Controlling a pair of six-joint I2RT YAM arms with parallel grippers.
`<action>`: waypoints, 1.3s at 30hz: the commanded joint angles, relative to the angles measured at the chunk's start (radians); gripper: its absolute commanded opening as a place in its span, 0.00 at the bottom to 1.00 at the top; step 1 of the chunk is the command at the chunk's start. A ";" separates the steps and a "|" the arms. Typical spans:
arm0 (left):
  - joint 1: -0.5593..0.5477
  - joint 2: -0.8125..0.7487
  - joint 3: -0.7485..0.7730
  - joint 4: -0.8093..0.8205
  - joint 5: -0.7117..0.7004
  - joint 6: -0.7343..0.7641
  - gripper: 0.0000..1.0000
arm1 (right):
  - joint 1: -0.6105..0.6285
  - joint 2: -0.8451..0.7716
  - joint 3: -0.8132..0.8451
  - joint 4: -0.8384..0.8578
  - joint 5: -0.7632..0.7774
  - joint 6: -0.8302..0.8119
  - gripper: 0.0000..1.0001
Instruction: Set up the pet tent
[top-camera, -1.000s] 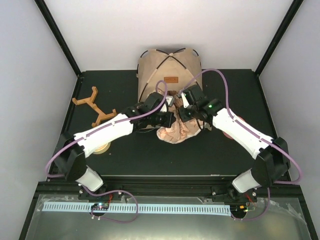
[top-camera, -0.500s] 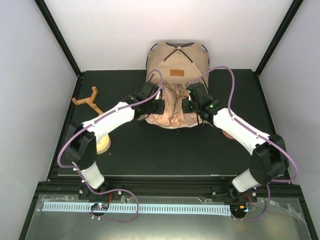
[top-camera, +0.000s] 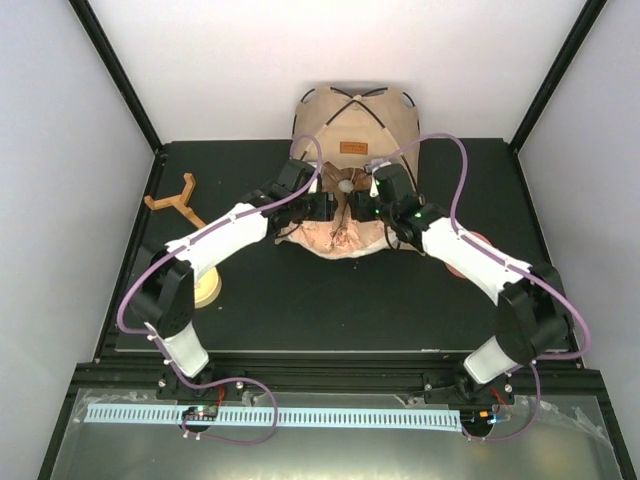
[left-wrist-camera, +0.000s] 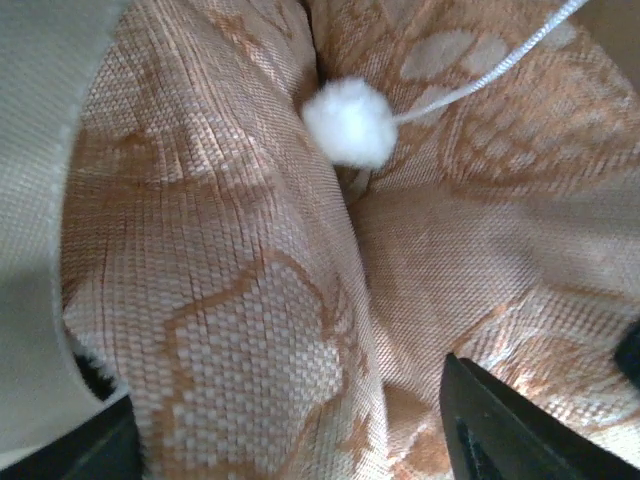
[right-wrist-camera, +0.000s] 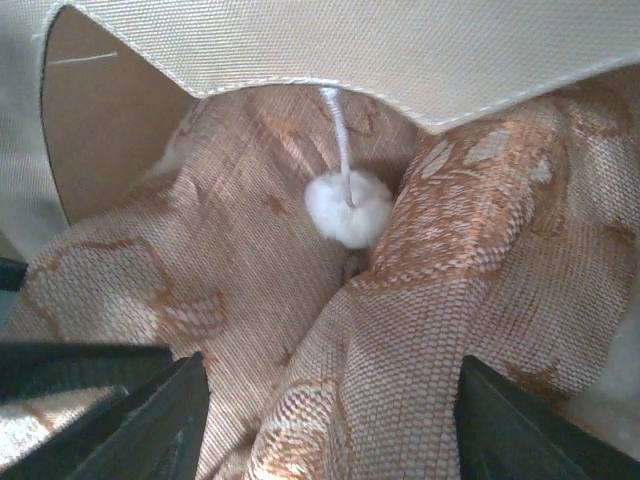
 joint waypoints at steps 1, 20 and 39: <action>-0.008 -0.145 -0.046 -0.015 0.059 0.035 0.72 | 0.012 -0.117 -0.037 -0.121 -0.021 -0.039 0.72; 0.117 -0.434 -0.377 -0.071 0.154 0.082 0.91 | 0.019 -0.392 -0.166 -0.530 0.053 -0.029 0.83; 0.191 -0.306 -0.326 0.075 0.401 0.062 0.49 | -0.006 -0.252 -0.098 -0.421 0.090 -0.116 0.64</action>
